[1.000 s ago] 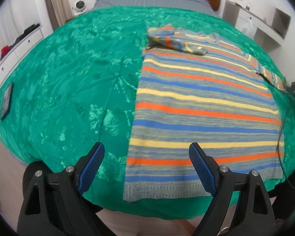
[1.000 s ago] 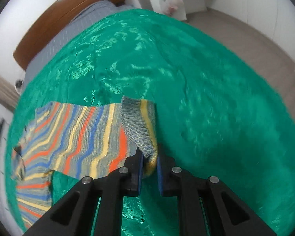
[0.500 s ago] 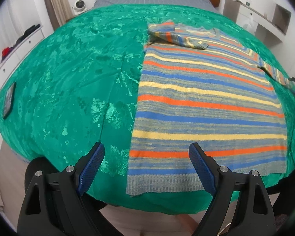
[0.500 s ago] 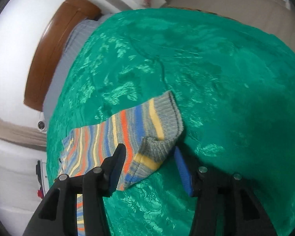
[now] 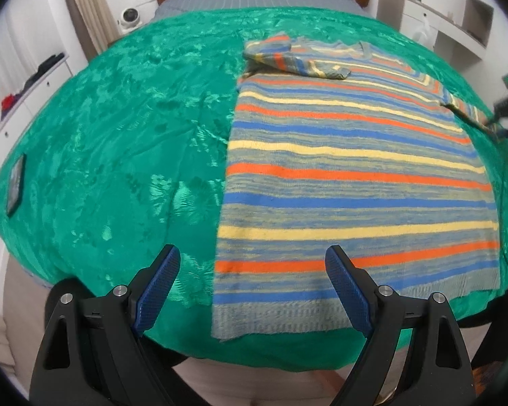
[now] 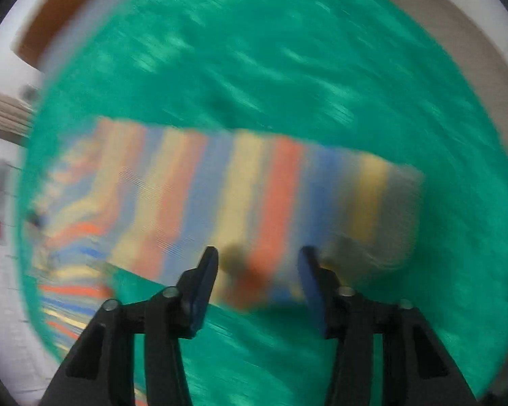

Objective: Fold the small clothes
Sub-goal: 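Grasp the folded sleeve cuff with the right gripper and pull it outward, then grasp the other sleeve cuff with the left gripper and pull it outward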

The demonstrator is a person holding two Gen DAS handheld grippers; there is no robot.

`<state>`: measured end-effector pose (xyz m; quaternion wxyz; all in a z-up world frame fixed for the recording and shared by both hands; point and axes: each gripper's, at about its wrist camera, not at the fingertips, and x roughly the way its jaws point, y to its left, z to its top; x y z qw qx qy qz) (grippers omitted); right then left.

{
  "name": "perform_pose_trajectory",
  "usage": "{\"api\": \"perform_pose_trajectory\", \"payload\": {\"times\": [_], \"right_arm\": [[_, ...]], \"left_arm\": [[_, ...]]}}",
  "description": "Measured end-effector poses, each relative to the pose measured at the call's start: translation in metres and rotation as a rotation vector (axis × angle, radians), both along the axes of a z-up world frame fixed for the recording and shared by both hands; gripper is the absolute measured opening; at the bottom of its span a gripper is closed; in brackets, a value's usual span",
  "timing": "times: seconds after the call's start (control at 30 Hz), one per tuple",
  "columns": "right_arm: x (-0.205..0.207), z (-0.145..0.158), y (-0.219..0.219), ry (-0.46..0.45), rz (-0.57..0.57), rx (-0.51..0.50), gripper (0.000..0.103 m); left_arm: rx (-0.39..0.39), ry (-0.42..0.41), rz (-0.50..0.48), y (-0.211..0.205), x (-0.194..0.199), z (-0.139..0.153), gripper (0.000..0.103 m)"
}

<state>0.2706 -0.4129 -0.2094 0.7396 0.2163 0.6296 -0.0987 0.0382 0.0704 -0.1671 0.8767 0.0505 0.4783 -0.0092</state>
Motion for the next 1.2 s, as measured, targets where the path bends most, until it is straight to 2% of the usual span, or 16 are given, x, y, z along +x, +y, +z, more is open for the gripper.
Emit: {"api": "perform_pose_trajectory", "payload": {"times": [0.03,0.13,0.2,0.3,0.37,0.47,0.6,0.73,0.77,0.83,0.9,1.0,1.03,1.07,1.13,1.2], "right_arm": [[-0.014,0.002,-0.005,0.031,0.007,-0.029,0.031],[-0.051,0.015,-0.020,0.092,-0.027,-0.150,0.033],[-0.061,0.036,-0.017,0.002,0.002,-0.205,0.033],[-0.058,0.050,-0.003,-0.183,0.048,-0.115,0.034],[-0.053,0.042,0.011,-0.246,0.072,-0.058,0.045],[-0.062,-0.003,0.015,-0.163,0.064,-0.064,0.046],[-0.095,-0.001,0.022,-0.228,0.015,-0.108,0.043],[-0.131,0.020,0.044,-0.315,0.048,-0.100,0.047],[-0.139,0.023,0.052,-0.324,0.056,-0.099,0.047],[-0.156,0.022,0.065,-0.329,0.068,-0.096,0.047],[-0.170,0.022,0.071,-0.337,0.060,-0.081,0.047],[-0.182,0.013,0.084,-0.339,0.058,-0.076,0.047],[-0.174,0.011,0.089,-0.339,0.058,-0.079,0.047],[-0.179,0.012,0.092,-0.342,0.058,-0.079,0.047],[-0.182,0.016,0.095,-0.351,0.051,-0.074,0.047],[-0.182,0.020,0.097,-0.366,0.046,-0.073,0.047]], "left_arm": [[0.003,-0.001,0.001,0.003,-0.001,0.000,0.089],[0.002,0.027,-0.001,0.012,0.001,-0.005,0.089],[-0.003,0.036,-0.017,0.012,0.008,-0.005,0.089],[0.007,0.014,-0.058,0.003,0.028,0.008,0.089],[-0.014,-0.043,-0.098,-0.003,0.046,0.033,0.089],[-0.022,-0.120,-0.163,-0.013,0.079,0.069,0.094],[0.073,-0.160,-0.343,-0.051,0.137,0.079,0.099],[0.245,-0.150,-0.644,-0.111,0.186,0.044,0.097],[0.269,-0.128,-0.682,-0.118,0.197,0.036,0.097],[0.258,0.009,-0.733,-0.125,0.230,0.015,0.096],[0.229,0.123,-0.688,-0.120,0.264,-0.003,0.092],[0.068,0.266,-0.639,-0.104,0.295,-0.017,0.059],[0.019,0.290,-0.645,-0.100,0.297,-0.017,0.026],[-0.032,0.307,-0.657,-0.095,0.297,-0.015,0.005],[-0.080,0.262,-0.668,-0.086,0.291,-0.002,0.004],[-0.144,0.178,-0.587,-0.064,0.290,0.018,0.004]]}}
